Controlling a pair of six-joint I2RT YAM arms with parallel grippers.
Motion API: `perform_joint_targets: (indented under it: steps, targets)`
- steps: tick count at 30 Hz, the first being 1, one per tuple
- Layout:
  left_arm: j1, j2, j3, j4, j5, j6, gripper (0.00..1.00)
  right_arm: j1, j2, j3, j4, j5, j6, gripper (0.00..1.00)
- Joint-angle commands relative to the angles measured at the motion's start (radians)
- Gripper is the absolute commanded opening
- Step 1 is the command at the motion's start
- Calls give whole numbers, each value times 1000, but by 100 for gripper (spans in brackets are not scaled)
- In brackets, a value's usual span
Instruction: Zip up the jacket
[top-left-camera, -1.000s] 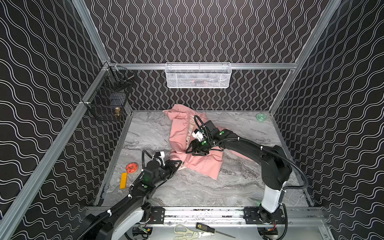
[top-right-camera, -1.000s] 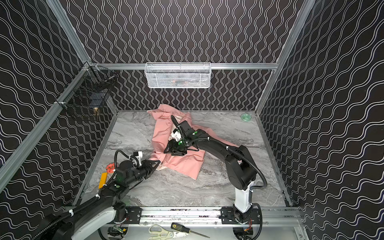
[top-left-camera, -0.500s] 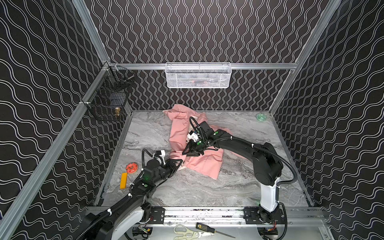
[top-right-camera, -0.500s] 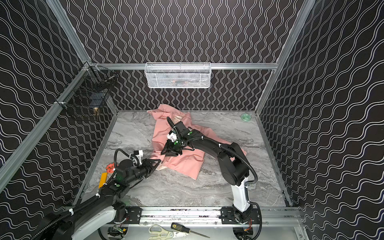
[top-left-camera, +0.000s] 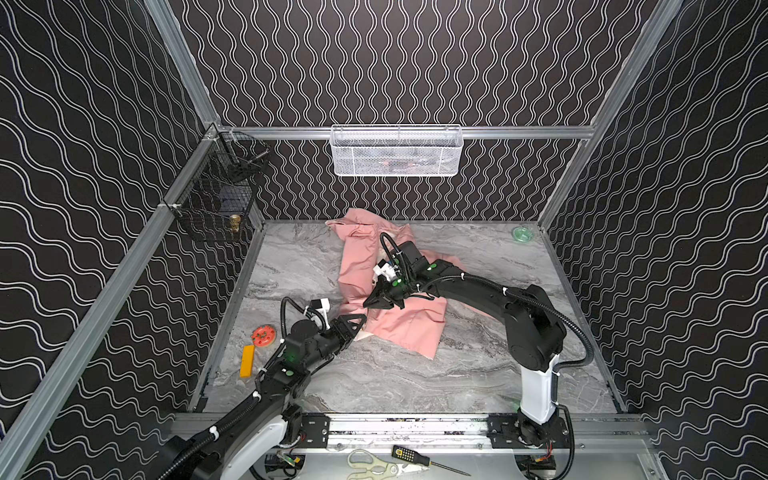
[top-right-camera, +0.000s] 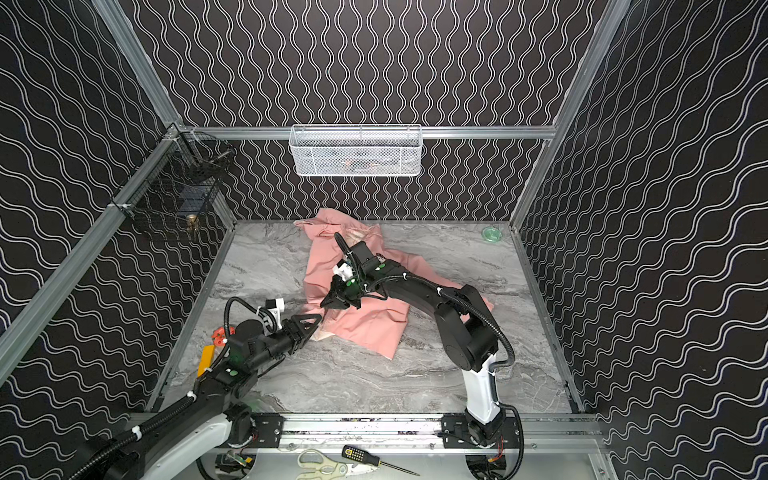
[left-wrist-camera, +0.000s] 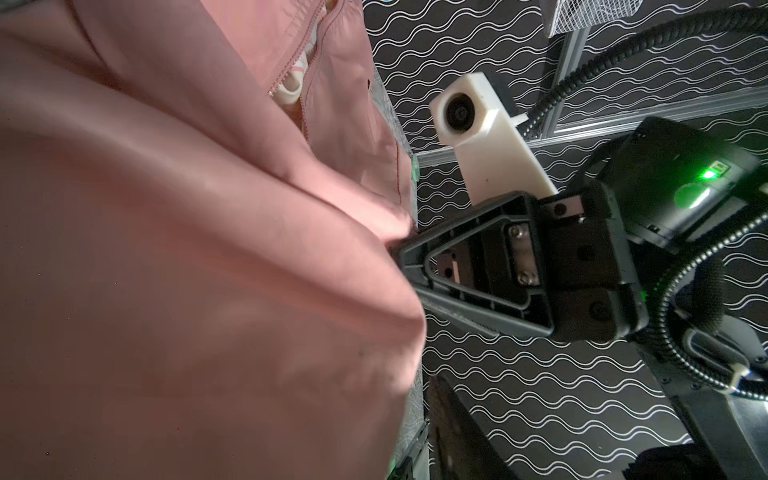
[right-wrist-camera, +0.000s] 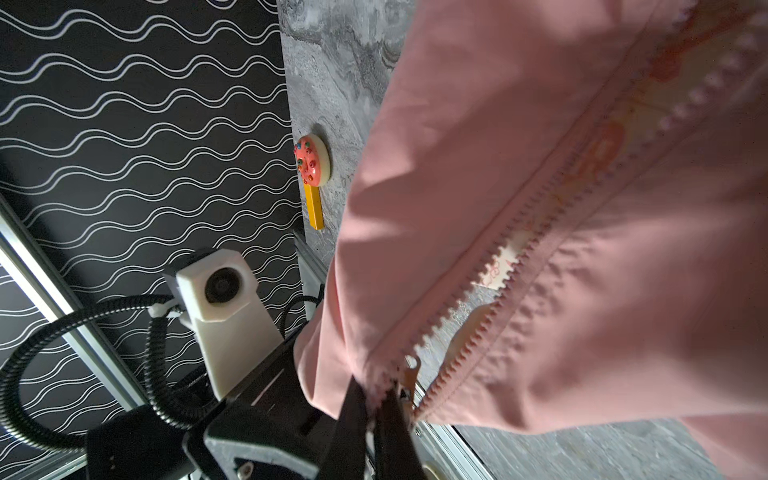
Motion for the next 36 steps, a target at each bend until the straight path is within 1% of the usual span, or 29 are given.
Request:
perform_joint_targets:
  steps: [1,10,15,21,26,29,33,36]
  targets:
    - [-2,11,7,17,-35,34,46,1,4,-4,51,-22,31,0]
    - [-11,173,50,162,-28,62,43,1,6,-8,75,-30,54,0]
    - [-15,199,56,222,-59,62,41,1,7,-6,83,-33,63,0]
    - [-15,245,59,317,-25,46,37,1,13,-9,109,-40,88,0]
    - [-15,303,28,442,-6,-3,27,2,8,-21,129,-39,103,0]
    - [-14,319,25,468,4,-12,25,1,4,-32,144,-38,113,0]
    - [-15,311,18,482,-6,-20,16,2,-5,-43,155,-33,118,0]
    - [-15,305,18,481,3,-20,11,0,-12,-51,163,-26,122,0]
